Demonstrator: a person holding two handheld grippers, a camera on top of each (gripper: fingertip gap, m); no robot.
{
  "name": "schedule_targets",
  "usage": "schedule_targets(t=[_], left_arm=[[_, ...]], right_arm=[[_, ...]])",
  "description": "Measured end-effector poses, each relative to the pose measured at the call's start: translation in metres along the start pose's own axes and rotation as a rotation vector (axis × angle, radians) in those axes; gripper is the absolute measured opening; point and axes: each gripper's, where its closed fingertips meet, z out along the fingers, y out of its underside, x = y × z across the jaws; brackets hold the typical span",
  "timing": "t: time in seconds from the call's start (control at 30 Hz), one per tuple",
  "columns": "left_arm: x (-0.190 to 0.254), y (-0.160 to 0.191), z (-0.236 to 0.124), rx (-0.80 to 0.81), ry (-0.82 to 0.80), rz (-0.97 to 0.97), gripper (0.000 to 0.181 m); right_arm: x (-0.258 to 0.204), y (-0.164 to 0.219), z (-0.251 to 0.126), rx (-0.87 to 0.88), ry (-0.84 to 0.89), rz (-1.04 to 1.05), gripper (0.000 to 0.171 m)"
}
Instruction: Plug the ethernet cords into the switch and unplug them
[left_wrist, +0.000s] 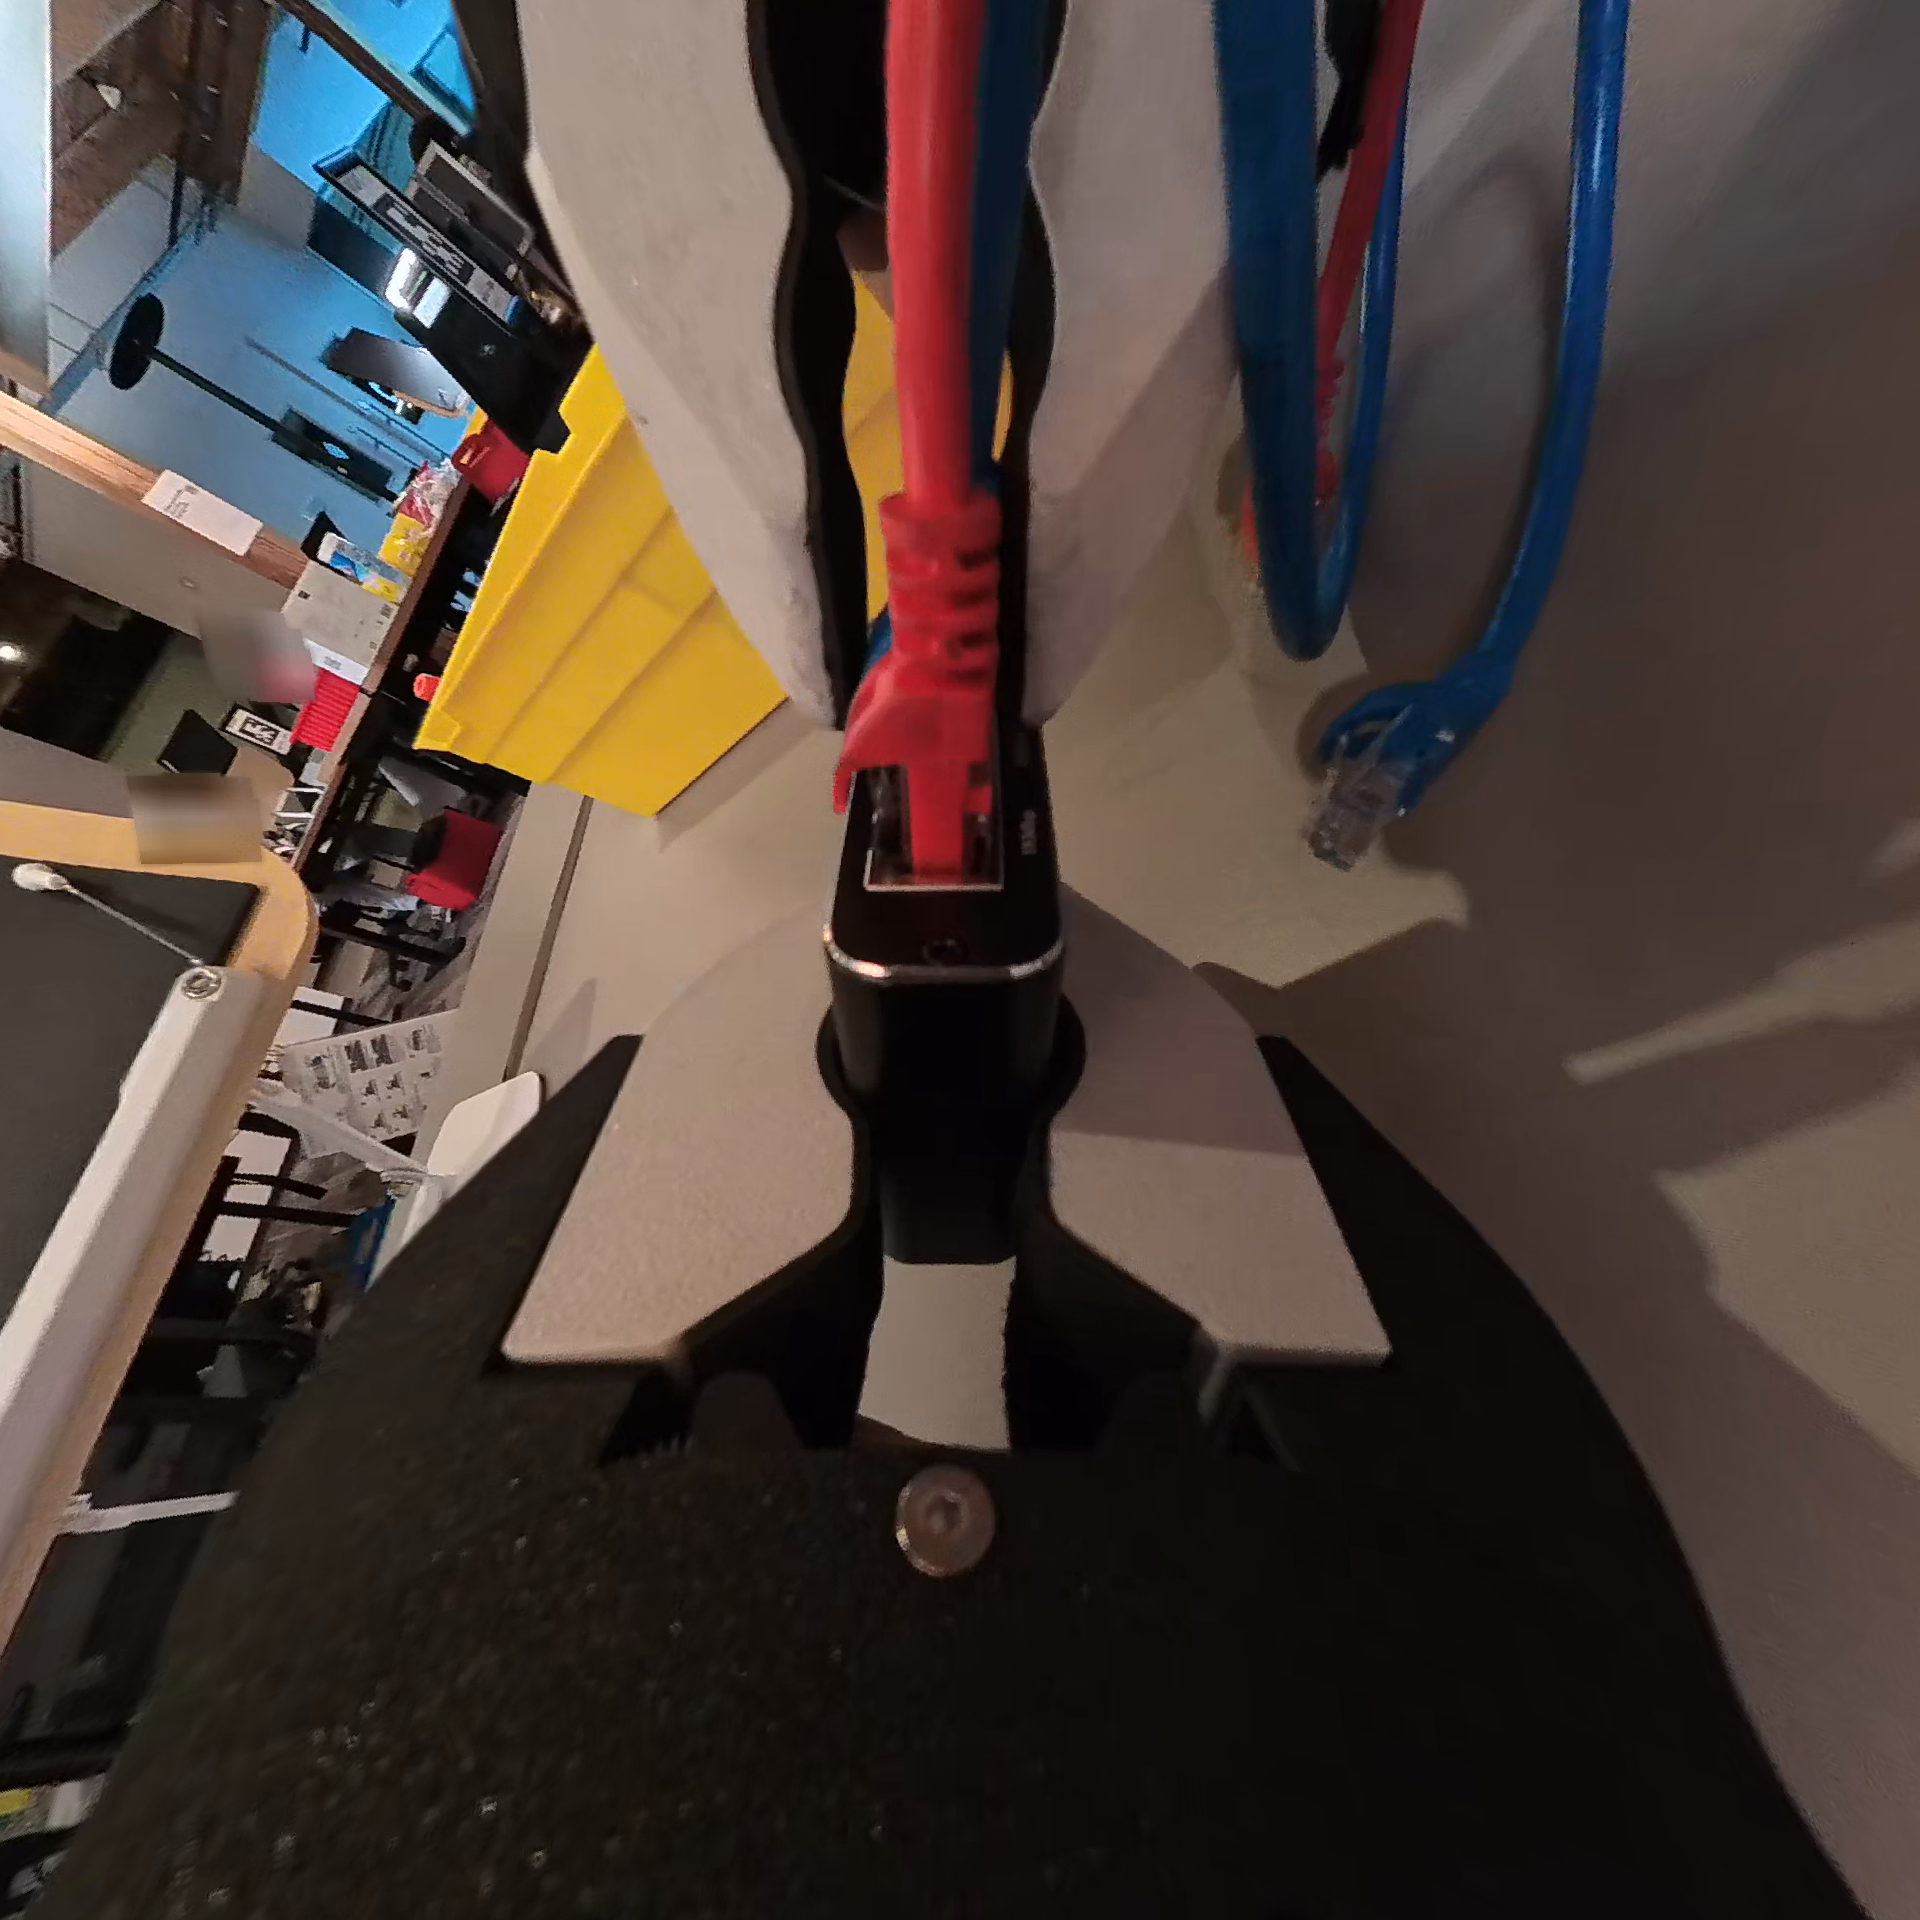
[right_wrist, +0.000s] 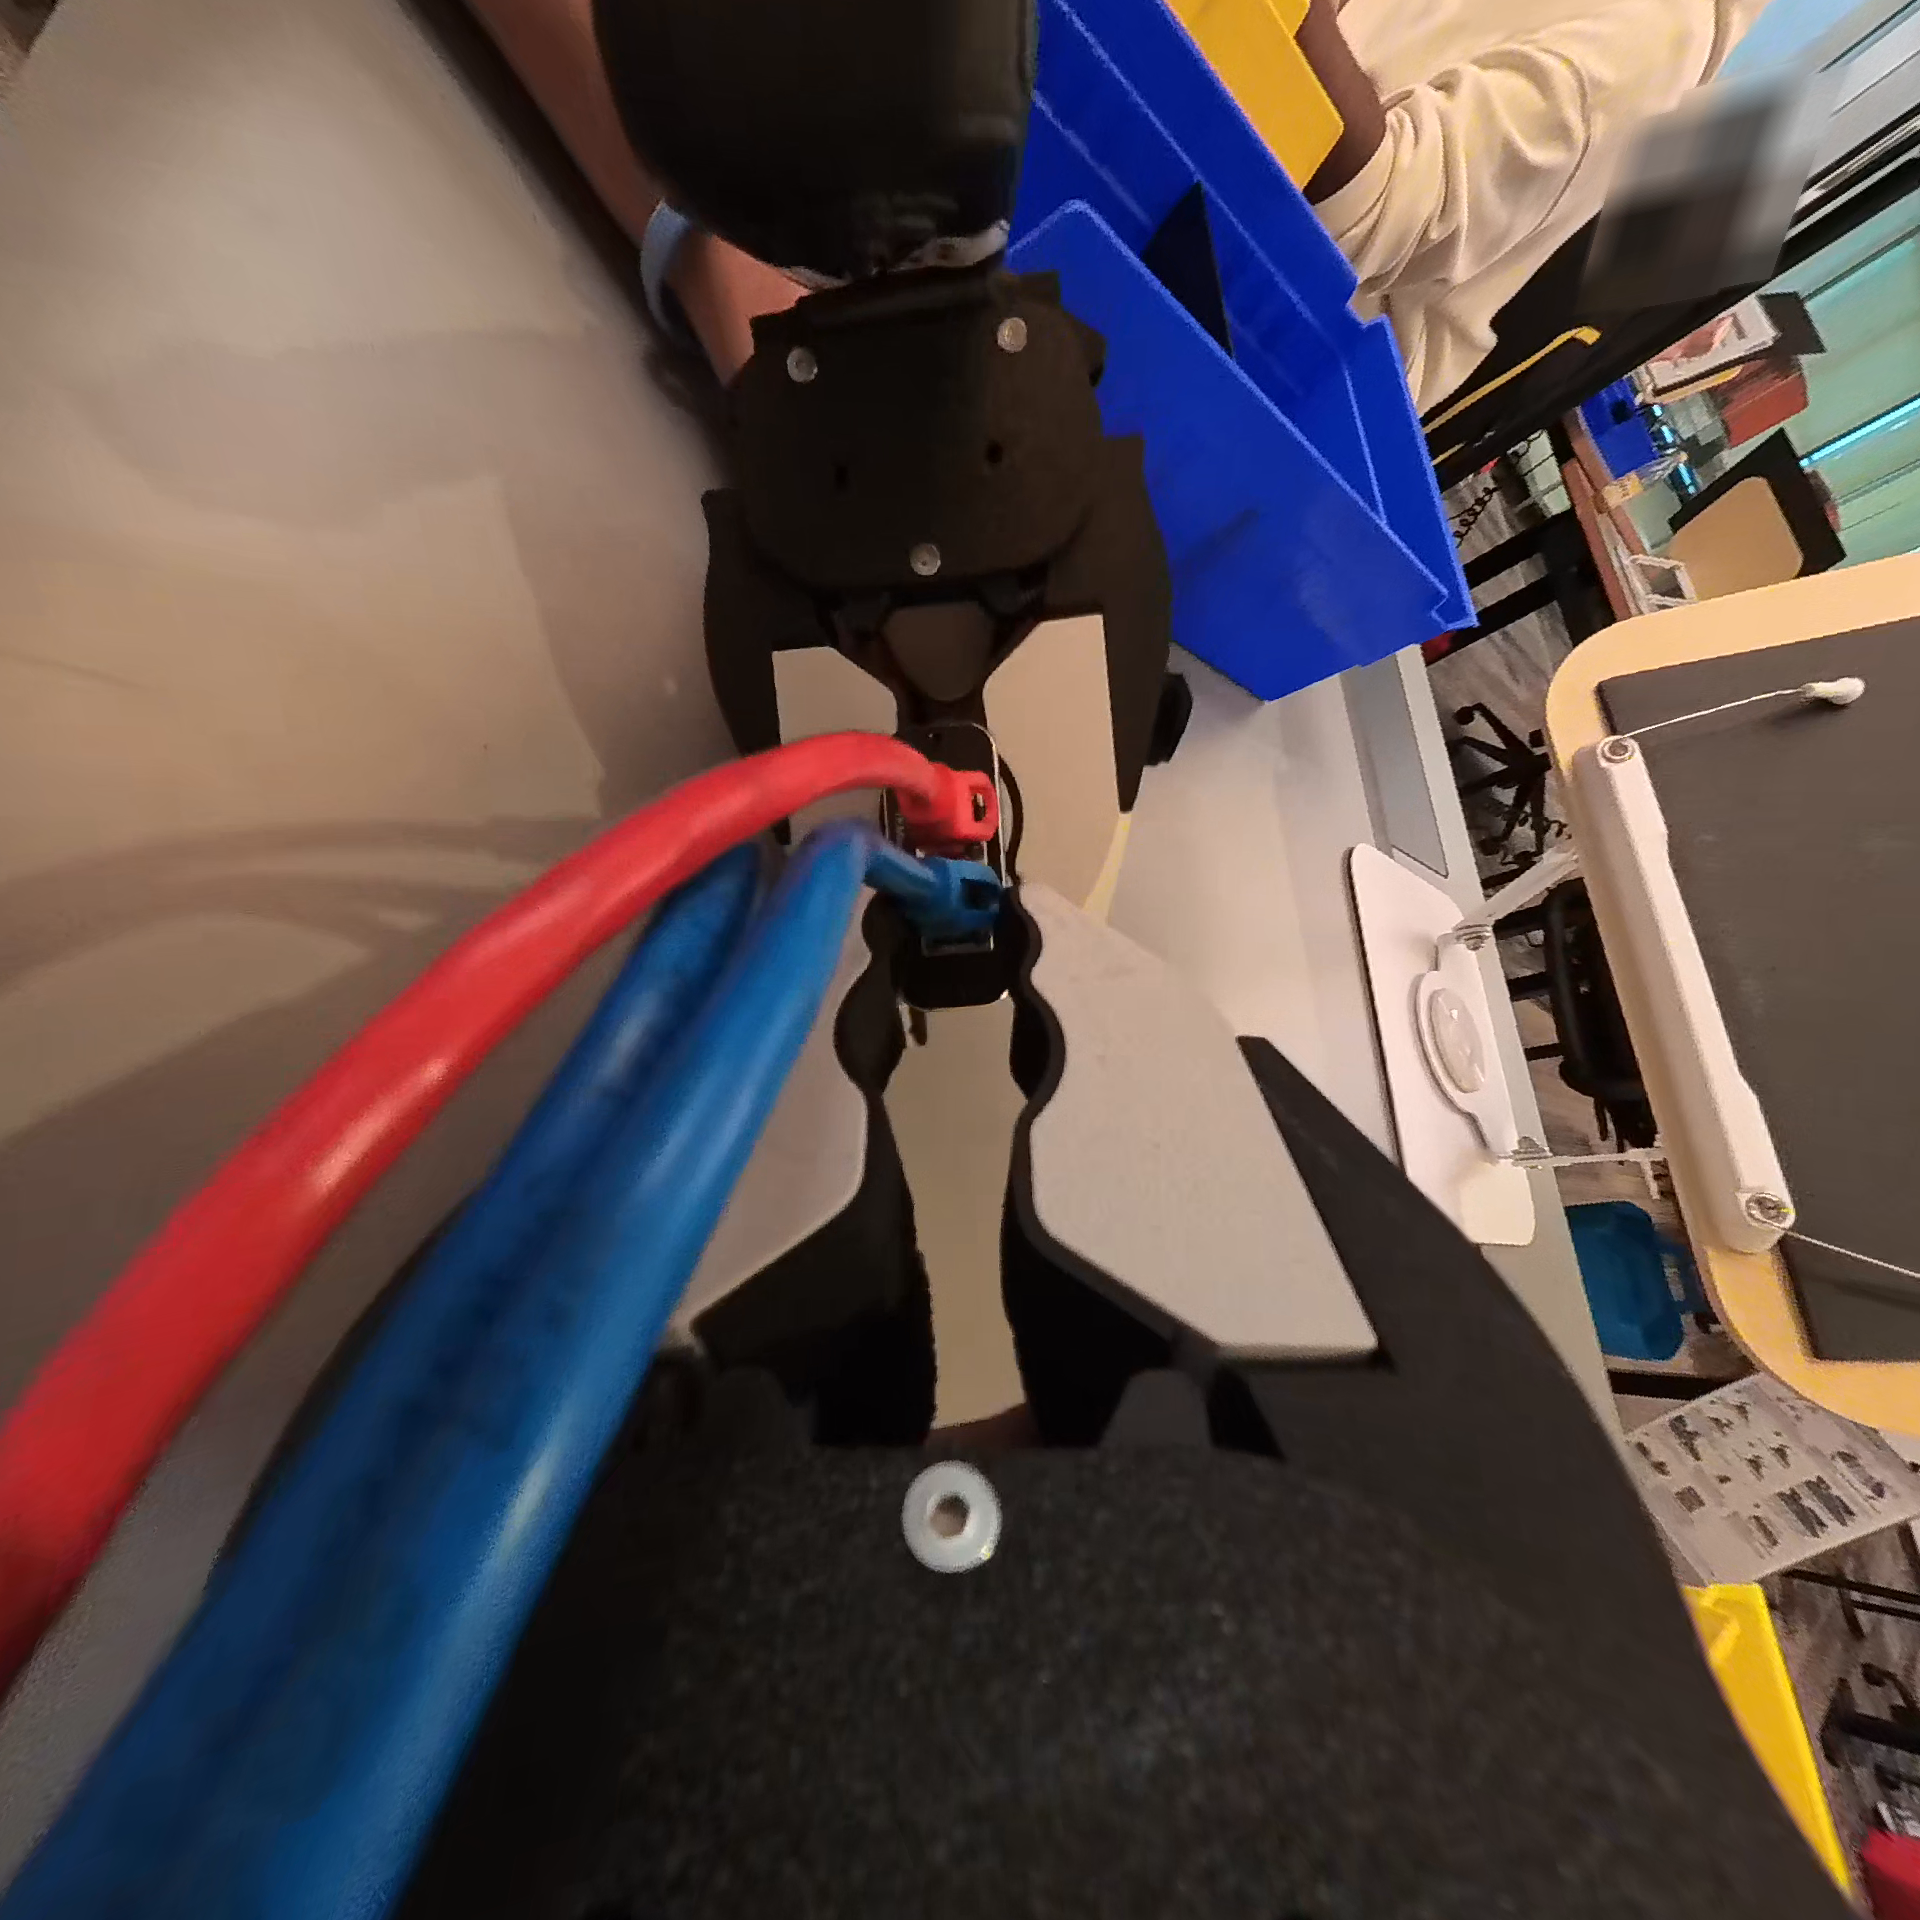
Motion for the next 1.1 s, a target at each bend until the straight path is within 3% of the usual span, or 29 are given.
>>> schedule_targets(t=[0.57,0.73,0.87,0.9,0.97,1.1], left_arm=[[0.009,-0.008,-0.003,0.037,0.092,-0.136,0.028],[-0.002,0.004,0.0,-0.044,-0.026,-0.015,0.027],[-0.033,0.014,-0.009,-0.097,-0.275,0.181,0.027],[-0.041,0.013,-0.014,-0.11,-0.339,0.24,0.027],[-0.05,0.008,-0.024,-0.125,-0.451,0.378,0.027],[-0.042,0.0,-0.03,-0.146,-0.507,0.58,0.026]], right_arm=[[0.001,-0.003,-0.005,-0.031,0.02,-0.004,0.013],[0.002,0.003,0.0,-0.043,0.019,0.0,0.013],[0.014,0.029,0.002,-0.157,0.034,0.207,0.015],[0.011,0.04,0.0,-0.211,-0.013,0.322,0.026],[0.011,0.054,-0.002,-0.272,-0.071,0.634,0.028],[0.004,0.021,0.002,-0.023,-0.358,1.289,0.03]])
